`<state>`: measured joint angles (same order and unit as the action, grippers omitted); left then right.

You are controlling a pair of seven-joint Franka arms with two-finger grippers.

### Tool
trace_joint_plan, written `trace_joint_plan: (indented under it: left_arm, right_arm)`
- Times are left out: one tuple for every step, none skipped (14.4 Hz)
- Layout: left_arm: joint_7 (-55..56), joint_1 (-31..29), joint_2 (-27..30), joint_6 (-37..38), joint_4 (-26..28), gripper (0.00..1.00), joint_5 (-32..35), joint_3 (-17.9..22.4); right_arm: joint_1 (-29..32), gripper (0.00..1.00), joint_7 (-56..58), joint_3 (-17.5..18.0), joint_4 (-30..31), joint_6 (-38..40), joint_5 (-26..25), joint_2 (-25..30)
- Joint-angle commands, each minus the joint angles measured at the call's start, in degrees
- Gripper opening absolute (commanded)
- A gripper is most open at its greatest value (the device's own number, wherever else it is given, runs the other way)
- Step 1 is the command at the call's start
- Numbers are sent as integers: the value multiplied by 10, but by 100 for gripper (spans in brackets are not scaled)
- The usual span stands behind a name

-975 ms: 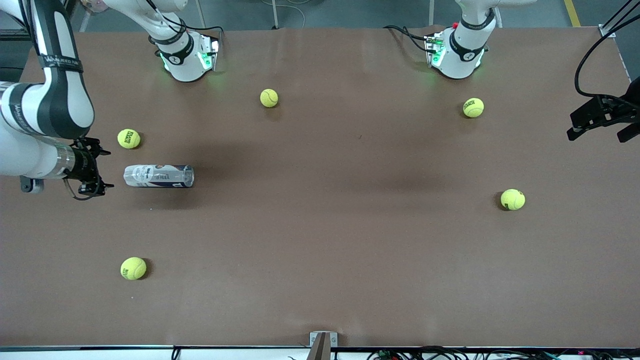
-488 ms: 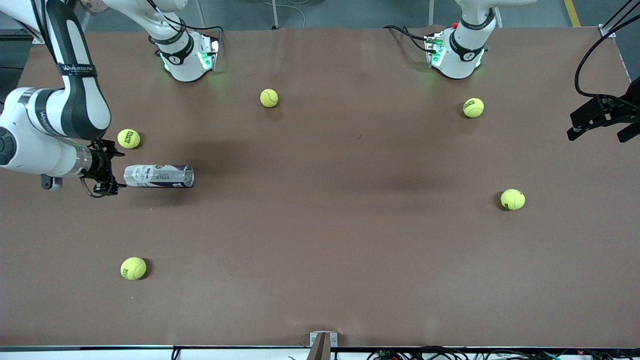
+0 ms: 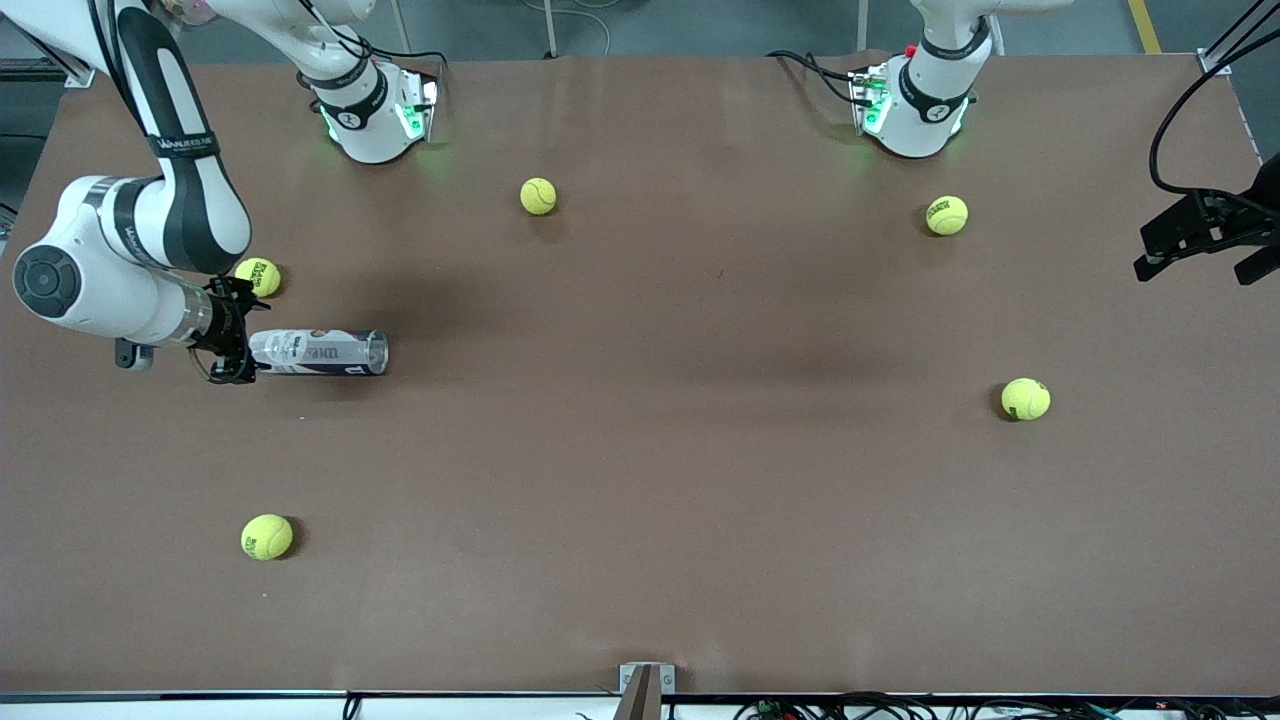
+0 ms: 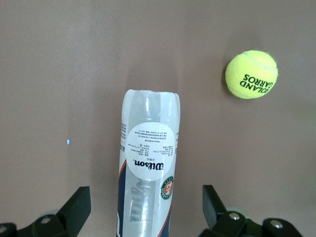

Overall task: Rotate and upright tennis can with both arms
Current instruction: 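Reach the right gripper down over the lying white Wilson can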

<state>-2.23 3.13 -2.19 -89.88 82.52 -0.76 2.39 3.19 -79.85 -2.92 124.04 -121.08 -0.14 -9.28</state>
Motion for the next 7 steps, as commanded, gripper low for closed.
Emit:
trace_joint_plan:
  left_arm:
    - [3,0,-1,-2,-5,100,-1,1]
    - [3,0,-1,-2,-5,100,-1,1]
    - [3,0,-1,0,-5,100,-1,2]
    - [3,0,0,-2,-5,100,-1,1]
    - [3,0,-1,0,-5,100,-1,1]
    - [3,0,-1,-2,-5,100,0,1]
    - [3,0,0,-2,-5,100,-1,1]
  right_arm:
    - [1,100,-7,3,30,-16,11,24]
    - [1,100,-8,2,38,-27,15,24]
    - [1,100,-11,2,49,-41,19,23]
    - [0,100,-18,2,68,-69,21,23]
    - [-8,100,-29,2,87,-99,21,22]
    - [-19,100,-43,2,106,-131,21,22]
    - [-28,100,-55,2,118,-157,21,22]
